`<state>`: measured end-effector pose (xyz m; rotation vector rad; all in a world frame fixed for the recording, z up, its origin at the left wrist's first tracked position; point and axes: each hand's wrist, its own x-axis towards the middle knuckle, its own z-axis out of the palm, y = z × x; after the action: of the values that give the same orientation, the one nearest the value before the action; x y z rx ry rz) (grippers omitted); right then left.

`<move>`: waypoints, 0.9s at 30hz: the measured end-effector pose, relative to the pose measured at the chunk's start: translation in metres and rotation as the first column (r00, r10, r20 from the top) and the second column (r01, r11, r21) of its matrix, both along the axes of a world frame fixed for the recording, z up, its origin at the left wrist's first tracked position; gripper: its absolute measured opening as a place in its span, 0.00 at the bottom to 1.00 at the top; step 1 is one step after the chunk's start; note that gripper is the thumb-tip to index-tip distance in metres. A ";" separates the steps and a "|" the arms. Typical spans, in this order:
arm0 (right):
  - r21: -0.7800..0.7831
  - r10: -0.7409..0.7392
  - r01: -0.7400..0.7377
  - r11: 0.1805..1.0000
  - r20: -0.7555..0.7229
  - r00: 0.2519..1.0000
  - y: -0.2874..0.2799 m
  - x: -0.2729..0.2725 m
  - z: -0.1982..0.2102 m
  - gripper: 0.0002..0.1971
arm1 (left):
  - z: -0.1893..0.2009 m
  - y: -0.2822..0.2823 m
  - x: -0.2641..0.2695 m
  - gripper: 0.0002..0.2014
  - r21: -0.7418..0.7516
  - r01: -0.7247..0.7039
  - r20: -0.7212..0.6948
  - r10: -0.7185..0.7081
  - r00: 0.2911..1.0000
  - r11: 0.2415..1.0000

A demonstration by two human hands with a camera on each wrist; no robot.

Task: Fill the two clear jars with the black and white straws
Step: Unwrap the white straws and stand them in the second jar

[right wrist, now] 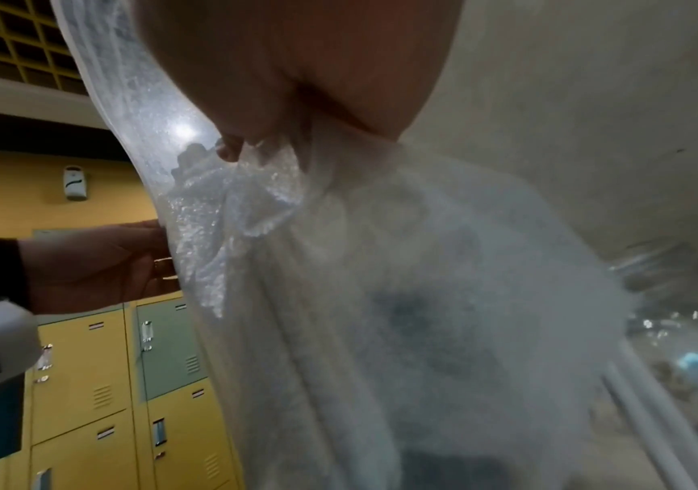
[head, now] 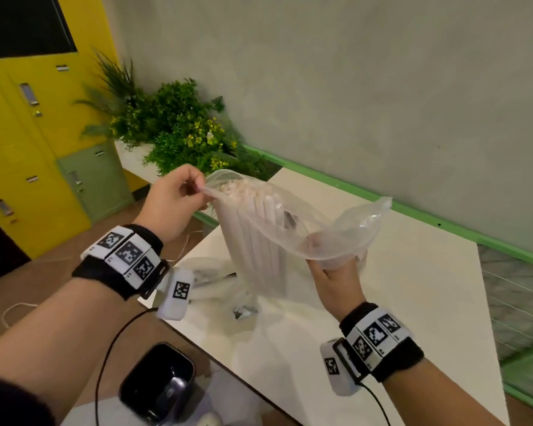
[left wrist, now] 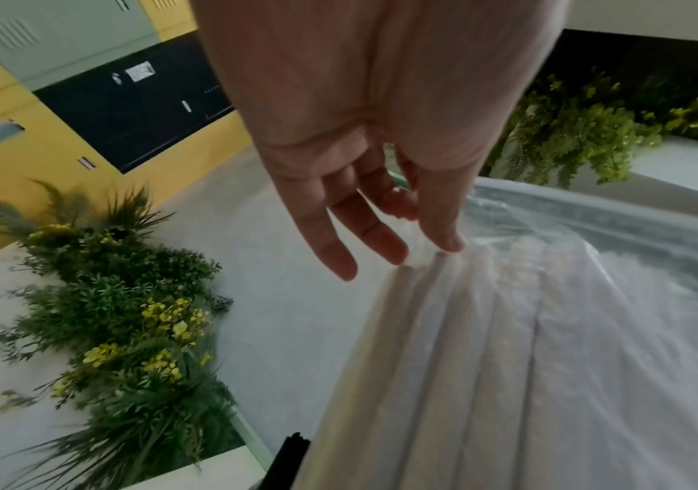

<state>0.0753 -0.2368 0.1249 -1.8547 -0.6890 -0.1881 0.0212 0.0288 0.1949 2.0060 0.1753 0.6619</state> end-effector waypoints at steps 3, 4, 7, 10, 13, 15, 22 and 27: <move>-0.014 -0.037 0.038 0.999 0.017 0.999 0.003 0.005 -0.007 0.04 | -0.010 -0.001 -0.005 0.08 -0.050 0.001 -0.007 -0.001 1.000 0.999; -0.017 -0.045 0.045 0.999 0.022 0.999 0.003 0.009 -0.007 0.05 | -0.013 -0.001 -0.006 0.08 -0.077 0.003 -0.007 -0.003 1.000 0.997; 0.033 -0.057 0.055 0.998 0.060 0.997 0.005 0.015 0.003 0.14 | -0.016 0.001 -0.005 0.10 -0.171 0.016 -0.009 -0.017 1.000 0.985; 0.117 -0.054 0.043 0.992 0.097 0.994 0.015 0.012 0.021 0.17 | -0.001 0.004 -0.002 0.12 -0.232 0.019 0.063 -0.005 0.998 0.972; 0.191 -0.069 0.033 0.981 0.186 0.980 0.032 0.009 0.036 0.19 | 0.023 0.011 -0.001 0.13 -0.192 0.016 0.157 0.015 0.987 0.981; 0.234 -0.036 -0.006 0.972 0.172 0.984 0.046 0.012 0.038 0.15 | 0.032 0.018 -0.002 0.14 -0.184 -0.004 0.193 0.040 0.980 0.983; -0.156 0.186 -0.191 0.969 -0.048 0.981 0.087 0.020 -0.027 0.08 | -0.017 0.054 -0.017 0.08 0.010 -0.292 -0.020 0.292 0.956 0.956; -0.556 0.179 -0.233 0.798 -0.151 0.972 0.078 0.017 -0.091 0.15 | -0.075 0.062 -0.036 0.10 0.106 -0.311 -0.268 0.328 0.906 0.945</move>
<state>0.0923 -0.1590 0.0343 -2.3193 -0.9513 0.2817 -0.0143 0.0908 0.1195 2.1465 0.6763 0.5831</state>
